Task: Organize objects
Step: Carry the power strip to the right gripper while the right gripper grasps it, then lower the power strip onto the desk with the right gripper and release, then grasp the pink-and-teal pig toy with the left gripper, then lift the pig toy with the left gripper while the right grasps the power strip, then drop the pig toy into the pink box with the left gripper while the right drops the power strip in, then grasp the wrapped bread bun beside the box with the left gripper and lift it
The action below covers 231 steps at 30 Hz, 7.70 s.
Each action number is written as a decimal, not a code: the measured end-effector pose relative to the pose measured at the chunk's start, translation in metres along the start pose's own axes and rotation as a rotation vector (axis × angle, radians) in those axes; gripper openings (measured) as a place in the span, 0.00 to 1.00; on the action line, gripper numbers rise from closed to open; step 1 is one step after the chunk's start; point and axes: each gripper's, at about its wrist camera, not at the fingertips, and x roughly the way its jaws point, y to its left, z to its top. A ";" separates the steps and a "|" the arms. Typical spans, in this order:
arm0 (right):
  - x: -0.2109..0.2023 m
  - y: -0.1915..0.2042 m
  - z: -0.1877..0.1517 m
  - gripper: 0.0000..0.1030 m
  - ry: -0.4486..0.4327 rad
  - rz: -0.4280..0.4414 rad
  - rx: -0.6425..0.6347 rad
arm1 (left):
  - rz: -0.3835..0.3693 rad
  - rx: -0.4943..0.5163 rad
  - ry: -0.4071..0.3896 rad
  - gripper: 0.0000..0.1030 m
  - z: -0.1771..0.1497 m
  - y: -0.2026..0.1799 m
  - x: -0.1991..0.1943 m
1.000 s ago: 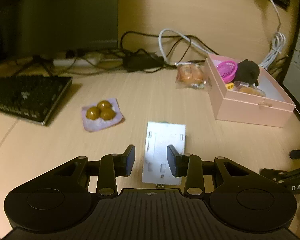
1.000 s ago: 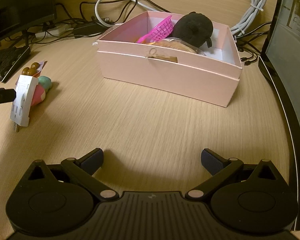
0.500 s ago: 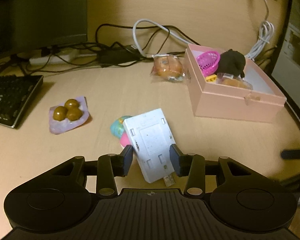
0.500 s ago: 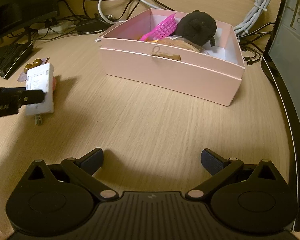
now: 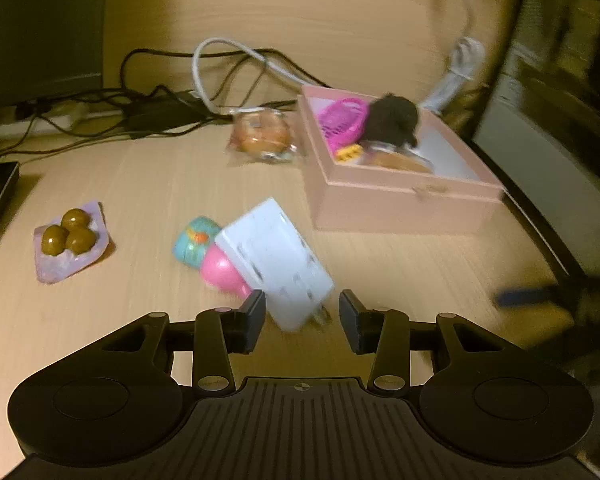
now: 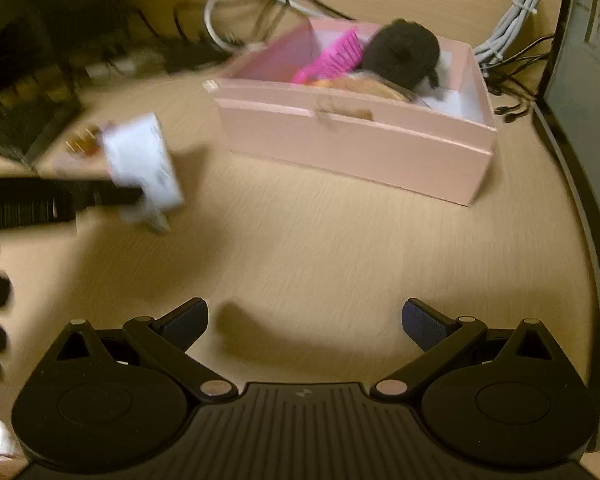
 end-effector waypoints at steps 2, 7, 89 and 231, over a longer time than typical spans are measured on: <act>-0.007 0.010 0.007 1.00 -0.049 0.037 -0.024 | 0.002 0.005 0.017 0.44 -0.007 0.008 -0.011; 0.000 0.054 0.026 1.00 -0.109 0.049 -0.180 | 0.085 -0.040 0.053 0.44 -0.011 0.042 -0.024; 0.004 -0.027 -0.051 1.00 -0.163 -0.314 0.152 | 0.221 -0.467 0.085 0.54 0.068 0.047 0.061; -0.061 0.037 -0.017 0.98 -0.025 -0.405 -0.045 | -0.147 -0.260 0.170 0.51 0.199 0.082 0.199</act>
